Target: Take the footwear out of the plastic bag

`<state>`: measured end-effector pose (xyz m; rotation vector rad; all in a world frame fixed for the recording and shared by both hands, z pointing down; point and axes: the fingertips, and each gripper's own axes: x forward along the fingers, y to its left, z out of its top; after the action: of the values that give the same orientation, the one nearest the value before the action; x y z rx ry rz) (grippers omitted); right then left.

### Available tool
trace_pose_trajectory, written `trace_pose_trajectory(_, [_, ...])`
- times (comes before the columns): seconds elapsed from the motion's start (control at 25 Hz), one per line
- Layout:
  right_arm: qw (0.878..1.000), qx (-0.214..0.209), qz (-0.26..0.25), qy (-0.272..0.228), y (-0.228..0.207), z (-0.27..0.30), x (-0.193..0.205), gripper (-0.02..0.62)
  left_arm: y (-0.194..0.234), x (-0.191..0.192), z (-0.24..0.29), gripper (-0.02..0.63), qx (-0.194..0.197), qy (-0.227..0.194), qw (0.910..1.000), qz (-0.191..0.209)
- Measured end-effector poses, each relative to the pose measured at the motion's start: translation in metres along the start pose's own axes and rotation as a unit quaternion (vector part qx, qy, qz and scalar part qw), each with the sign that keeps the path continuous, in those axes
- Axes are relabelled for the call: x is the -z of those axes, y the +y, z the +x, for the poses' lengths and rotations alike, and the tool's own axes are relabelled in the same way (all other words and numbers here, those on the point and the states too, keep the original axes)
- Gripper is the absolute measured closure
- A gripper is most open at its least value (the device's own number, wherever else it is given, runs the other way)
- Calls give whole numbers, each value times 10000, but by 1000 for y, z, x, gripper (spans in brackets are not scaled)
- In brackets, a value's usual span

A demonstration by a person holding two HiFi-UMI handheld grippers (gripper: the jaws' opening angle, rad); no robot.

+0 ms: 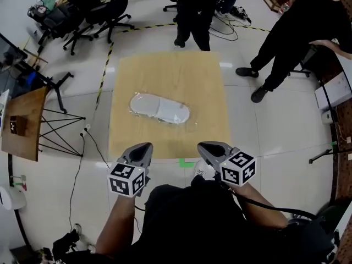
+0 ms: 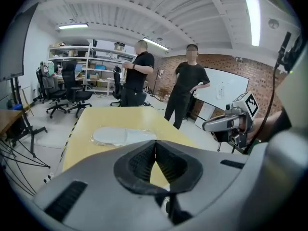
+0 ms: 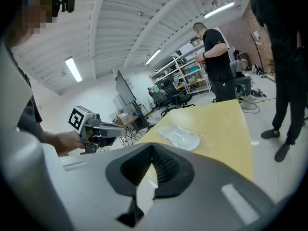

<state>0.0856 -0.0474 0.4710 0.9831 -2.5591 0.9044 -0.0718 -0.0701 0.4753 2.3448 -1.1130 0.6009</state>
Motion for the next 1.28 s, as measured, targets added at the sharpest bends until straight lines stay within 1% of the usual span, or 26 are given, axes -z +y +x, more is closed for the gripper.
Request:
trace_pose_trajectory(0.16, [9992, -273, -221, 178, -38, 5, -20, 594, 4, -28, 41, 598, -351, -6, 9994, -36])
trace_pose_trajectory(0.24, [9990, -300, -199, 256, -52, 9, -22, 594, 6, -39, 55, 598, -401, 29, 9992, -58])
trace_pose_trajectory(0.28, [9990, -303, -154, 299, -55, 13, -20, 594, 10, -39, 60, 597, -401, 117, 9991, -36])
trace_pose_trajectory(0.32, [9989, -303, -109, 348, -57, 19, -16, 594, 16, -36, 65, 596, -380, 244, 9990, 5])
trace_pose_trajectory(0.44, [9981, -226, -76, 575, -66, 38, -1, 592, 33, -27, 90, 504, -154, 661, 9975, 188])
trace_pose_trajectory(0.48, [9975, -152, -111, 686, -71, 43, 6, 592, 37, -26, 102, 487, -66, 777, 9965, 315])
trace_pose_trajectory(0.56, [9954, 67, -238, 923, -81, 54, 21, 579, 49, -24, 127, 485, 62, 1025, 9921, 720])
trace_pose_trajectory(0.64, [9922, 311, -393, 1138, -88, 66, 34, 562, 64, -21, 151, 486, 187, 1285, 9844, 1190])
trace_pose_trajectory(0.72, [9886, 588, -500, 1291, -96, 76, 42, 555, 78, -15, 175, 504, 360, 1614, 9732, 1600])
trace_pose_trajectory(0.8, [9845, 877, -502, 1430, -109, 86, 47, 557, 84, -2, 198, 524, 667, 2070, 9580, 1871])
trace_pose_trajectory(0.88, [9798, 1081, -468, 1615, -119, 97, 55, 557, 81, 17, 214, 528, 1053, 2552, 9374, 2122])
trace_pose_trajectory(0.92, [9774, 1120, -483, 1729, -122, 103, 59, 557, 79, 25, 220, 528, 1190, 2721, 9275, 2270])
trace_pose_trajectory(0.96, [9748, 1114, -536, 1858, -124, 109, 63, 549, 77, 32, 223, 528, 1277, 2827, 9206, 2374])
trace_pose_trajectory(1.0, [9718, 1079, -635, 1998, -125, 114, 67, 529, 73, 36, 226, 529, 1339, 2882, 9178, 2380])
trace_pose_trajectory(1.04, [9678, 1046, -788, 2150, -126, 119, 72, 514, 69, 38, 228, 529, 1382, 2878, 9190, 2314])
trace_pose_trajectory(1.12, [9548, 1059, -1232, 2488, -125, 127, 85, 515, 64, 37, 230, 536, 1401, 2740, 9266, 2161])
trace_pose_trajectory(1.2, [9398, 1148, -1680, 2745, -123, 131, 98, 543, 66, 38, 229, 548, 1365, 2572, 9337, 2082])
trace_pose_trajectory(1.24, [9360, 1185, -1807, 2779, -122, 132, 103, 550, 69, 39, 229, 554, 1344, 2507, 9364, 2055])
trace_pose_trajectory(1.28, [9354, 1216, -1831, 2769, -122, 130, 106, 554, 72, 39, 228, 562, 1322, 2462, 9385, 2028])
